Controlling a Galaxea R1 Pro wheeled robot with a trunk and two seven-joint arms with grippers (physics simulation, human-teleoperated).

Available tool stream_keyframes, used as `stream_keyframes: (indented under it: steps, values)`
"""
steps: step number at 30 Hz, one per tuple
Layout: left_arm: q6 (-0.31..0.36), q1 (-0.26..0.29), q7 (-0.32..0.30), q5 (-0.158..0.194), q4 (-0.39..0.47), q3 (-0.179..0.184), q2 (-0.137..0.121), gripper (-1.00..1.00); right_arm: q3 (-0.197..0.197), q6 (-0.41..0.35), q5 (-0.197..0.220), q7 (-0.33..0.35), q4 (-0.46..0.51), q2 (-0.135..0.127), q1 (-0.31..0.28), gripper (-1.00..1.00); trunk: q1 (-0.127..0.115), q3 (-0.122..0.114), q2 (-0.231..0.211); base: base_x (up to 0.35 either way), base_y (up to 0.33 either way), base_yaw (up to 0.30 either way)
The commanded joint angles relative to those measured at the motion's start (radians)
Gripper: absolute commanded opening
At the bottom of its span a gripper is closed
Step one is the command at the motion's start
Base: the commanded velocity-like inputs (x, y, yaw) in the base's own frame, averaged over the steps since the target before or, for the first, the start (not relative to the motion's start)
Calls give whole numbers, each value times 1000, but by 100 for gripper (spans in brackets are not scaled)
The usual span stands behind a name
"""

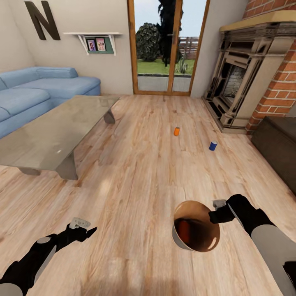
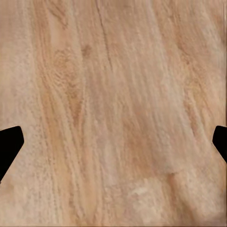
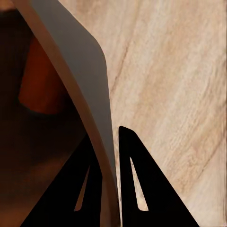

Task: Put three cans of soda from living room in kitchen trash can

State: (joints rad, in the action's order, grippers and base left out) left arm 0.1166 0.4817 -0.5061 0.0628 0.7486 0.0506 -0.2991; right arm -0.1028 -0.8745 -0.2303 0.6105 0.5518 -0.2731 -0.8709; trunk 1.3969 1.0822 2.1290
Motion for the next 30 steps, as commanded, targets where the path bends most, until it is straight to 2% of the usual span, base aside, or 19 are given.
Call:
stream_keyframes:
  steps: [1, 8, 12, 16, 30]
  values:
    - [0, 0, 0, 0, 0, 0, 0, 100, 2, -7, 23, 5, 0, 0, 0, -100, 0, 0, 0, 315, -102, -244]
    - [0, 0, 0, 0, 0, 0, 0, 100, 2, -8, 23, 5, 0, -1, 0, -100, 0, 0, 0, 315, -103, -236]
    - [0, 0, 0, 0, 0, 0, 0, 100, 16, -10, 22, 4, -1, -1, 0, -100, 0, 3, 0, 315, -103, -195]
    - [0, 0, 0, 0, 0, 0, 0, 100, 28, -10, 22, 3, 0, 0, 0, -100, 0, 4, 0, 315, -104, -81]
    - [0, 0, 0, 0, 0, 0, 0, 100, 34, -11, 22, 3, -1, 2, 0, -100, 0, 20, 0, 315, -104, -93]
